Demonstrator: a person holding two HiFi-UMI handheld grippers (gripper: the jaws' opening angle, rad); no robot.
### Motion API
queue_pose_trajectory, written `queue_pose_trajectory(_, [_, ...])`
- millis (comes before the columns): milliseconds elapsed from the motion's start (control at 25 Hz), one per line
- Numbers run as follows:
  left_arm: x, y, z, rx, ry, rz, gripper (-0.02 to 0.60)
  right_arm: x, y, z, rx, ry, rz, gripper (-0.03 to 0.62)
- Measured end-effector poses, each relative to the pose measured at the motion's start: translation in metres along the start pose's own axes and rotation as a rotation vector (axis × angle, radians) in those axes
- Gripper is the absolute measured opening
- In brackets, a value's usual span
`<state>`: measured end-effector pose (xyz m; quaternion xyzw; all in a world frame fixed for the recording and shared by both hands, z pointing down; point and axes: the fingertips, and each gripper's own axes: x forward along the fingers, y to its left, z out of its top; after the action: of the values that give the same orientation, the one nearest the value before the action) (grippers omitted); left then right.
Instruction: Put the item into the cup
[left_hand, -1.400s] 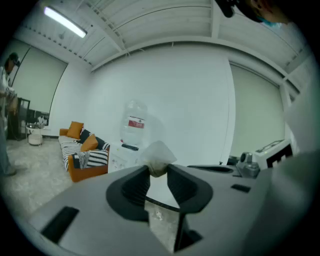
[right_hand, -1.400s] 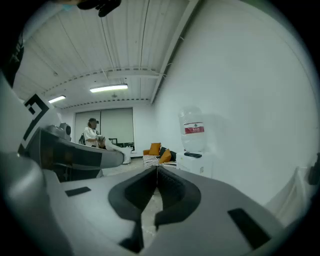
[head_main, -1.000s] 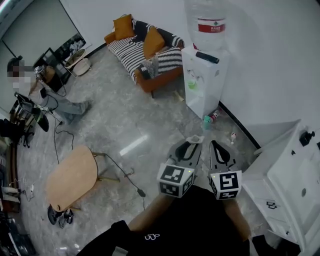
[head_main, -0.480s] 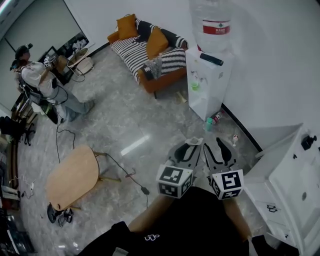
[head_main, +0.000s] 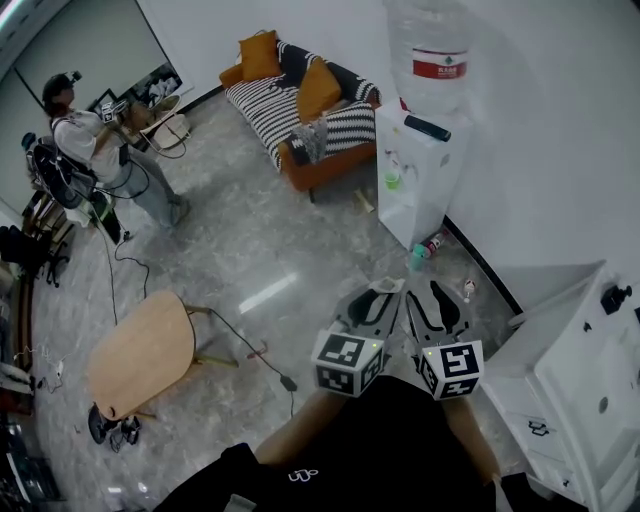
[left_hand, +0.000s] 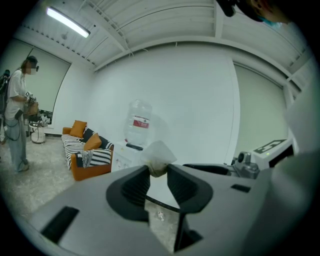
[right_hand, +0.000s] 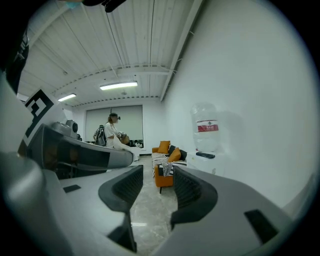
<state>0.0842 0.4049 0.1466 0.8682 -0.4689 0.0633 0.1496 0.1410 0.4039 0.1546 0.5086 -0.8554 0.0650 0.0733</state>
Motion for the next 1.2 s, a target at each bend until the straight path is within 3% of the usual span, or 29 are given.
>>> queue_pose_trajectory(360, [-0.004,0.012,0.004,-0.007,0.011,0.041,0.11,0.013,-0.001,-0.001,0.034,0.016,0.025,0.133])
queue_pose_trajectory(640, [0.01,0.041,-0.004,-0.05,0.019,0.058,0.11,0.037,-0.007,-0.006,0.007,0.022,-0.001,0.036])
queue_pose_trajectory(880, [0.032,0.066,0.01,-0.04,0.011,0.061,0.11,0.065,-0.023,-0.001,0.023,0.033,-0.041,0.018])
queue_pose_trajectory(1200, [0.078,0.1,0.012,-0.086,0.054,0.046,0.11,0.1,-0.04,-0.007,0.057,0.092,-0.067,0.015])
